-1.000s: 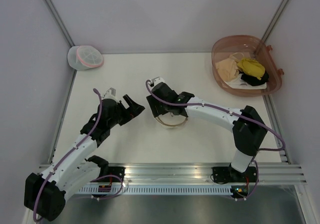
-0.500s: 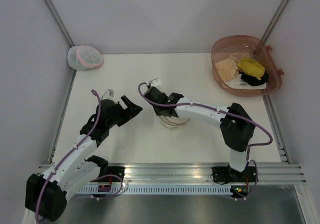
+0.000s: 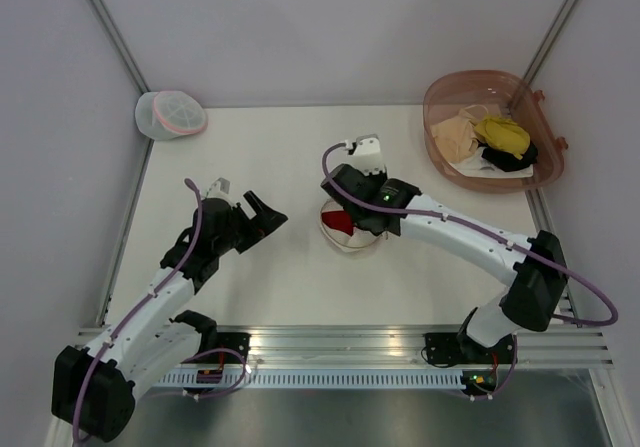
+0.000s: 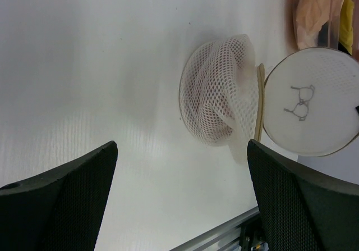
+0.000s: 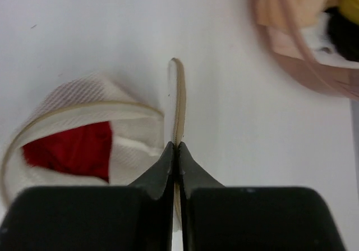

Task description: Unzip the laundry bag and remove the bra

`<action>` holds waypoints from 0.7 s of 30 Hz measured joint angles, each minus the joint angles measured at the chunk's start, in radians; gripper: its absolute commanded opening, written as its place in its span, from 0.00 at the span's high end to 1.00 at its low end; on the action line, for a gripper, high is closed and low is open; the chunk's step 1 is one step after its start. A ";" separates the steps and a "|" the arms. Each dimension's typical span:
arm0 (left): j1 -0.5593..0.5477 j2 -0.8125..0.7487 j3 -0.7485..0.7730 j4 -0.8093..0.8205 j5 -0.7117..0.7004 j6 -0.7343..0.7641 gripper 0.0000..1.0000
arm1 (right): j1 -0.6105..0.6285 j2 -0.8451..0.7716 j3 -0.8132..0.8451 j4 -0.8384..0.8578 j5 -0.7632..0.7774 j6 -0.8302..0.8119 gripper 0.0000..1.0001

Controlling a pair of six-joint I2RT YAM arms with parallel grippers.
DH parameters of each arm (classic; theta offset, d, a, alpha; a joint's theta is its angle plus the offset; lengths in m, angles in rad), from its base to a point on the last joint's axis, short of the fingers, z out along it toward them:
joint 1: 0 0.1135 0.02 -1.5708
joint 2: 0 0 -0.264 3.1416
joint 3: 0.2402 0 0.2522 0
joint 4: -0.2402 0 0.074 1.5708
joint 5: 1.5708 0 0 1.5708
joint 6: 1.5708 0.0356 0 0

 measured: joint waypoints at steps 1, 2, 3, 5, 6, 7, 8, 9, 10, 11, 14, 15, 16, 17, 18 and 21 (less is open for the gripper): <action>0.001 0.004 0.000 0.002 0.004 0.000 0.01 | -0.019 -0.009 0.005 -0.039 0.049 0.025 0.80; 0.002 0.010 0.000 0.004 0.009 0.000 0.01 | -0.050 -0.003 0.013 -0.090 0.102 0.055 0.68; 0.002 0.016 0.000 0.005 0.014 0.000 0.00 | -0.086 0.015 0.021 -0.142 0.151 0.095 0.30; 0.003 0.022 0.000 0.010 0.027 0.000 0.00 | -0.153 0.071 0.039 -0.248 0.229 0.166 0.16; 0.003 0.024 0.000 0.014 0.032 0.001 0.00 | -0.183 0.108 0.047 -0.306 0.263 0.206 0.14; 0.003 0.027 0.000 0.021 0.042 0.002 0.00 | -0.205 0.140 0.051 -0.354 0.285 0.237 0.14; 0.003 0.031 0.000 0.029 0.055 0.005 0.01 | -0.214 0.162 0.052 -0.388 0.299 0.262 0.14; 0.003 0.037 0.001 0.040 0.068 0.011 0.00 | -0.214 0.172 0.052 -0.409 0.304 0.277 0.14; 0.003 0.047 0.003 0.051 0.086 0.019 0.01 | -0.207 0.171 0.051 -0.414 0.301 0.275 0.14; 0.003 0.064 0.011 0.060 0.105 0.029 0.00 | -0.195 0.153 0.047 -0.390 0.291 0.247 0.14; 0.001 0.147 0.060 0.090 0.159 0.072 0.00 | -0.146 -0.001 -0.052 -0.201 0.159 0.134 0.18; -0.003 0.184 0.089 0.097 0.171 0.092 0.00 | -0.130 -0.074 -0.098 -0.132 0.096 0.099 0.20; -0.010 0.220 0.121 0.102 0.183 0.113 0.00 | -0.119 -0.148 -0.138 -0.071 0.038 0.069 0.21; -0.016 0.256 0.152 0.107 0.189 0.129 0.00 | -0.114 -0.210 -0.166 -0.023 -0.016 0.046 0.21; -0.026 0.294 0.190 0.111 0.193 0.148 0.00 | -0.115 -0.256 -0.186 0.023 -0.057 0.028 0.21; -0.071 0.407 0.299 0.127 0.192 0.204 0.00 | -0.121 -0.302 -0.221 0.133 -0.149 -0.006 0.23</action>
